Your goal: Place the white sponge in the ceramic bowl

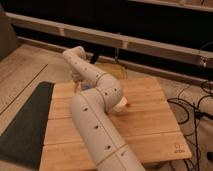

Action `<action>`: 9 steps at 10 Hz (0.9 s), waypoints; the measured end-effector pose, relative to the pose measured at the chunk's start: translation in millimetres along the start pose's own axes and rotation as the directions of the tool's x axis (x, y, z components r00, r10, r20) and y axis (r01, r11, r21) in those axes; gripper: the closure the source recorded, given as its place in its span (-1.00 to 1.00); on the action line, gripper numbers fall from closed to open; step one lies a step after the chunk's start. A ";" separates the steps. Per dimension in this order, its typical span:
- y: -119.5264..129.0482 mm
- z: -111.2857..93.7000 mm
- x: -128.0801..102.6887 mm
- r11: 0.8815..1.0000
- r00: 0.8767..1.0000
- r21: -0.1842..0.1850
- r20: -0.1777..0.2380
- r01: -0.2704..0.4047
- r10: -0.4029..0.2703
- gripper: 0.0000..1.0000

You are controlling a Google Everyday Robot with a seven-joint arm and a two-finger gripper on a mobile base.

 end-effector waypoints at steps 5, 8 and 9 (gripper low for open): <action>-8.5 5.9 5.2 0.999 0.999 0.014 -0.035 -0.041 0.041 0.25; -7.6 6.4 4.1 0.999 0.998 0.010 -0.037 -0.045 0.045 0.84; -7.0 6.6 3.4 0.999 0.998 0.008 -0.036 -0.045 0.046 0.97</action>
